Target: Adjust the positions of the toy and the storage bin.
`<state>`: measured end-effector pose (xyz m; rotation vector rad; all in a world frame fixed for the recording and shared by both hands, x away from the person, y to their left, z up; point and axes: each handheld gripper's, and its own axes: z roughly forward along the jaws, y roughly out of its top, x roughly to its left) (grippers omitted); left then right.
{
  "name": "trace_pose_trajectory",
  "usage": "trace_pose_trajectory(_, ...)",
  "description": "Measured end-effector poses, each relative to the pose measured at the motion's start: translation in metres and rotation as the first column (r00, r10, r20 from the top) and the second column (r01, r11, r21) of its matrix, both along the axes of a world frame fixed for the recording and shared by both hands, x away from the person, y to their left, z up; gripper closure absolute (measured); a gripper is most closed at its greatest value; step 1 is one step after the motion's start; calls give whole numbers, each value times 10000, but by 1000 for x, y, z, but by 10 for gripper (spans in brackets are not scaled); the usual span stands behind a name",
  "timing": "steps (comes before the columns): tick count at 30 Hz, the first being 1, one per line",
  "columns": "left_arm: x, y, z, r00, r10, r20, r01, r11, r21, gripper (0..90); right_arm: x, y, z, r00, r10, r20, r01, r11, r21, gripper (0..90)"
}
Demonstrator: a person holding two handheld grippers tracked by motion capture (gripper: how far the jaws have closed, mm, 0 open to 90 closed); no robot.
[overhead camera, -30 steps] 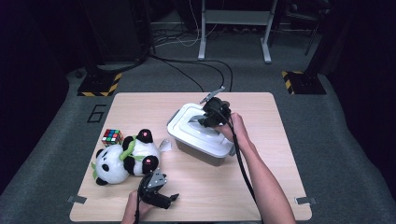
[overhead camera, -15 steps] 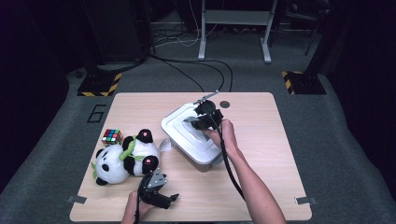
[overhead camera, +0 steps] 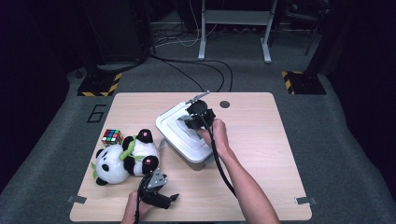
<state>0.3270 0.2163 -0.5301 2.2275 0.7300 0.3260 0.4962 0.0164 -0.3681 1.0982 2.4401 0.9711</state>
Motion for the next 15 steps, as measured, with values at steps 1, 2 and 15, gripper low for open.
trace_pose_trajectory(1,0,0,0,10000,-36,22,36,10000,52,104,0,2,0,9999,-61,-81,61,10000,-6,667)
trace_pose_trajectory(2,0,0,0,10000,-39,21,39,10000,54,104,0,3,0,10000,-18,-40,18,10000,-49,667)
trace_pose_trajectory(15,1,0,0,10000,-60,-7,60,10000,0,104,3,14,0,9998,-220,40,220,9997,-108,668)
